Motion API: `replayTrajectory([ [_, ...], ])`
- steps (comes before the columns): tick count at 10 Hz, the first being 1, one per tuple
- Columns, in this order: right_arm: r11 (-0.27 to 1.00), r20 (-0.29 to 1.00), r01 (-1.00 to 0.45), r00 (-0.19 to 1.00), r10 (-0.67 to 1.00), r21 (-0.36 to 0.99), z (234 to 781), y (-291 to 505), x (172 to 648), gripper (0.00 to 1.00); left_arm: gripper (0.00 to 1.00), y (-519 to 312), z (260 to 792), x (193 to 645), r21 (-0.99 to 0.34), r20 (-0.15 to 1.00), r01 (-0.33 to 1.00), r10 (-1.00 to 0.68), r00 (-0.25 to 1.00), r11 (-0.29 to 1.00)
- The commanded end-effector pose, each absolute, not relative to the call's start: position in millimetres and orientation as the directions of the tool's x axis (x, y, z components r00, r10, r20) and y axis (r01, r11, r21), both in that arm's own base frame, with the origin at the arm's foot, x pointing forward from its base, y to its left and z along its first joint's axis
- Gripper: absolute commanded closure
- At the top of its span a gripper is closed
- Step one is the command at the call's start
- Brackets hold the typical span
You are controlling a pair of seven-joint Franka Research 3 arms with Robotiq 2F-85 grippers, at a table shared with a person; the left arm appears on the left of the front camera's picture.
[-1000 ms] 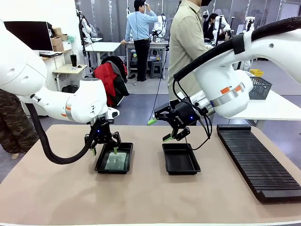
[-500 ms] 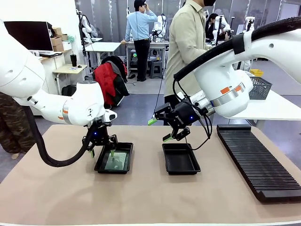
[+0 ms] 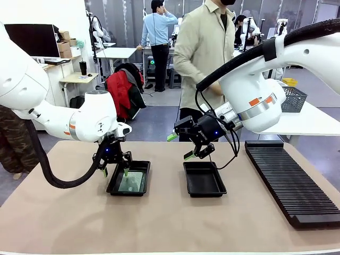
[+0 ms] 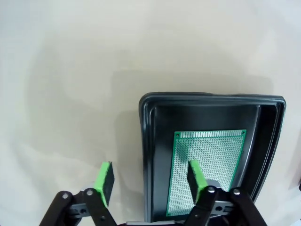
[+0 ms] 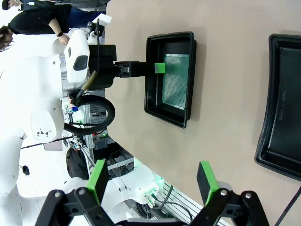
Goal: Inspect and transfer BCBs to ESD trays.
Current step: Pick up the ESD tray and place it on the left side of the table.
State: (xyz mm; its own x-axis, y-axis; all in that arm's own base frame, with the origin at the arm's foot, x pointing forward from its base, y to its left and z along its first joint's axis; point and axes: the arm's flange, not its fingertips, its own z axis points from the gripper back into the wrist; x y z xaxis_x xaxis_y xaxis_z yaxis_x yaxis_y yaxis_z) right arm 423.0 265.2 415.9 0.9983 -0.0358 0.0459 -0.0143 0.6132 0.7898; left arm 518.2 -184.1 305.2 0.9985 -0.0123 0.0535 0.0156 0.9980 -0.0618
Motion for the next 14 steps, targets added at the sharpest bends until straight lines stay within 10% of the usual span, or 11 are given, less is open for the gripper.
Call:
replayTrajectory([
  [1, 0.625, 0.043, -0.006, 0.998, -0.045, 0.780, 417.9, 266.2, 423.6, 0.00, 0.20, -178.3, 304.6, 508.1, -0.049, 0.076, 0.028, -0.024, 0.997, 0.998],
  [14, 0.625, 0.043, -0.006, 0.998, -0.045, 0.780, 417.9, 266.2, 423.6, 0.00, 1.00, -178.8, 308.6, 506.8, -0.036, 0.065, 0.024, -0.022, 0.998, 0.999],
])
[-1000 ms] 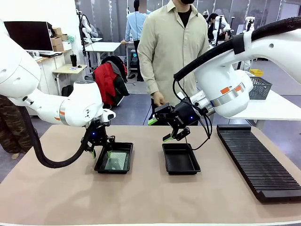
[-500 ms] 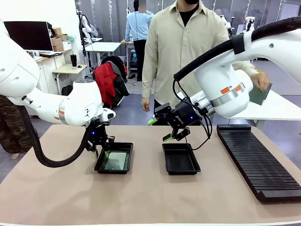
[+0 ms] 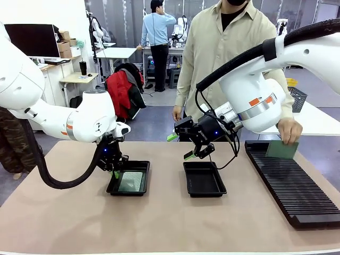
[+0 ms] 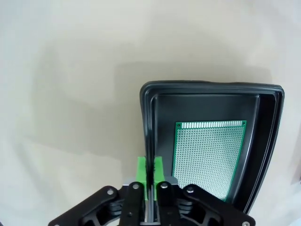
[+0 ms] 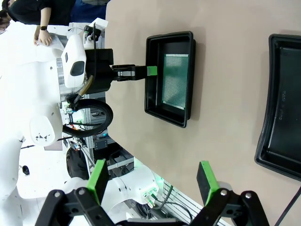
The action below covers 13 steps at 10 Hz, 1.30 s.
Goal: Inspect and transfer BCBs to ESD trays.
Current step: Pick up the ESD tray and place it on the left side of the table.
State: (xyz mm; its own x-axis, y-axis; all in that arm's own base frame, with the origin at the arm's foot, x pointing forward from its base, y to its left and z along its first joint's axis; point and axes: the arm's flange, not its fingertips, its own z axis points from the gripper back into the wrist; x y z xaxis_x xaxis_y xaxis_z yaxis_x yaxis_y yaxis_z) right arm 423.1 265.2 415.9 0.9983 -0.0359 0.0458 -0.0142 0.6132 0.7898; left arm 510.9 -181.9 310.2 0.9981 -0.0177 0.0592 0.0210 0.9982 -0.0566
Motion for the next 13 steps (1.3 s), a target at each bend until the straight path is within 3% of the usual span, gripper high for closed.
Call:
replayTrajectory([
  [1, 0.625, 0.043, -0.006, 0.998, -0.045, 0.780, 418, 266, 424, 0.00, 1.00, -179, 308, 507, -0.034, 0.063, 0.023, -0.021, 0.998, 0.999],
  [11, 0.625, 0.043, -0.006, 0.998, -0.045, 0.780, 418, 266, 424, 0.00, 0.97, -182, 310, 511, -0.059, 0.059, 0.018, -0.014, 0.998, 0.998],
  [13, 0.625, 0.043, -0.006, 0.998, -0.045, 0.780, 418, 266, 424, 0.00, 0.97, -164, 311, 508, -0.132, 0.089, 0.044, -0.033, 0.996, 0.990],
])
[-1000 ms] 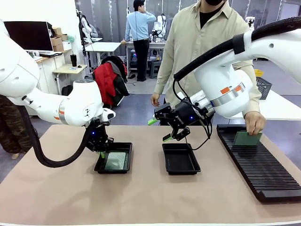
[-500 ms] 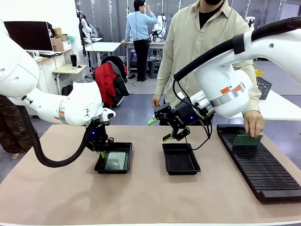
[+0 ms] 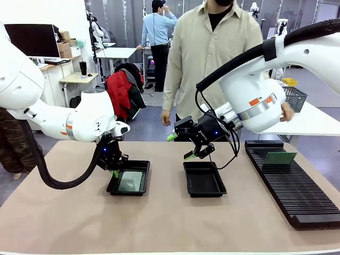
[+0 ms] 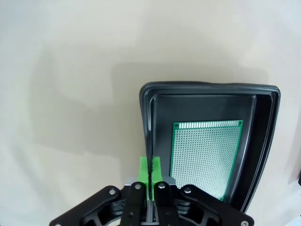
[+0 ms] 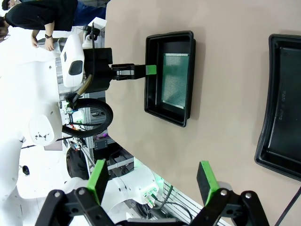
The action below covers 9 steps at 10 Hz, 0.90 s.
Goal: Inspect and transfer BCBs to ESD trays.
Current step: Pick up the ESD tray and place it on the left side of the table.
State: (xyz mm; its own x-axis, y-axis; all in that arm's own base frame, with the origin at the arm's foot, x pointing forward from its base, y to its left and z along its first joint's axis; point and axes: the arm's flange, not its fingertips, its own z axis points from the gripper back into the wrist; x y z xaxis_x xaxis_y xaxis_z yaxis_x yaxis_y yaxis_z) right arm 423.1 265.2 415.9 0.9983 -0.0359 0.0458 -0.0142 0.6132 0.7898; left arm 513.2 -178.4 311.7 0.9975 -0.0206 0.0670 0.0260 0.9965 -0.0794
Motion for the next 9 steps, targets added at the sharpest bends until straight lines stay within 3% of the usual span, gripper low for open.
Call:
replayTrajectory([
  [1, 0.625, 0.043, -0.006, 0.998, -0.045, 0.780, 418, 266, 424, 0.00, 0.97, -156, 309, 508, -0.162, 0.097, 0.048, -0.032, 0.995, 0.986],
  [4, 0.625, 0.043, -0.006, 0.998, -0.045, 0.780, 418, 266, 424, 0.00, 0.97, -128, 308, 510, -0.272, 0.113, 0.077, -0.047, 0.993, 0.959],
  [9, 0.625, 0.043, -0.006, 0.998, -0.045, 0.780, 418, 266, 424, 0.00, 0.97, -57, 324, 500, -0.309, 0.106, 0.068, -0.036, 0.994, 0.949],
])
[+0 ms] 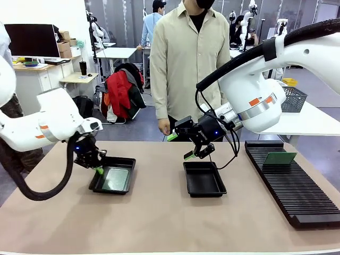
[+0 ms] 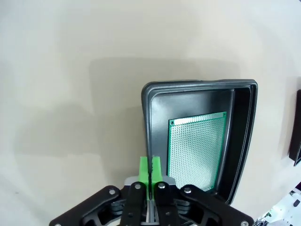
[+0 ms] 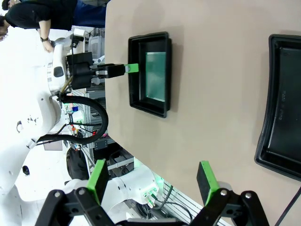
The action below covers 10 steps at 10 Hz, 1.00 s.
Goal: Inspect and transfer BCBs to ESD trays.
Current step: Pick up the ESD tray and place it on the left side of the table.
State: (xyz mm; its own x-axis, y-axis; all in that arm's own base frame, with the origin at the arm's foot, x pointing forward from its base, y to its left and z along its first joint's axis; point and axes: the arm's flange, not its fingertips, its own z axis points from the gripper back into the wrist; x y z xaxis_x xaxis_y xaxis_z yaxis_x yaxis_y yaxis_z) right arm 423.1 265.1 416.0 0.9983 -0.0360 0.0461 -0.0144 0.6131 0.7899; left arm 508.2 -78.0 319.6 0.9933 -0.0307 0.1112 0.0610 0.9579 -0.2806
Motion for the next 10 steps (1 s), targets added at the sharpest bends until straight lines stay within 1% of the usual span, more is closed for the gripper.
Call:
replayTrajectory([
  [1, 0.625, 0.043, -0.006, 0.998, -0.045, 0.780, 418, 266, 424, 0.00, 0.97, -31, 326, 499, -0.333, 0.110, 0.072, -0.037, 0.993, 0.940],
  [5, 0.625, 0.043, -0.006, 0.998, -0.045, 0.780, 418, 266, 424, 0.00, 0.97, 52, 328, 494, -0.331, 0.117, 0.082, -0.045, 0.992, 0.940],
  [7, 0.625, 0.043, -0.006, 0.998, -0.045, 0.780, 418, 266, 424, 0.00, 0.97, 91, 321, 491, -0.342, 0.116, 0.061, -0.022, 0.993, 0.938],
  [10, 0.625, 0.043, -0.006, 0.998, -0.045, 0.780, 418, 266, 424, 0.00, 0.97, 118, 311, 490, -0.365, 0.117, 0.047, -0.005, 0.993, 0.930],
])
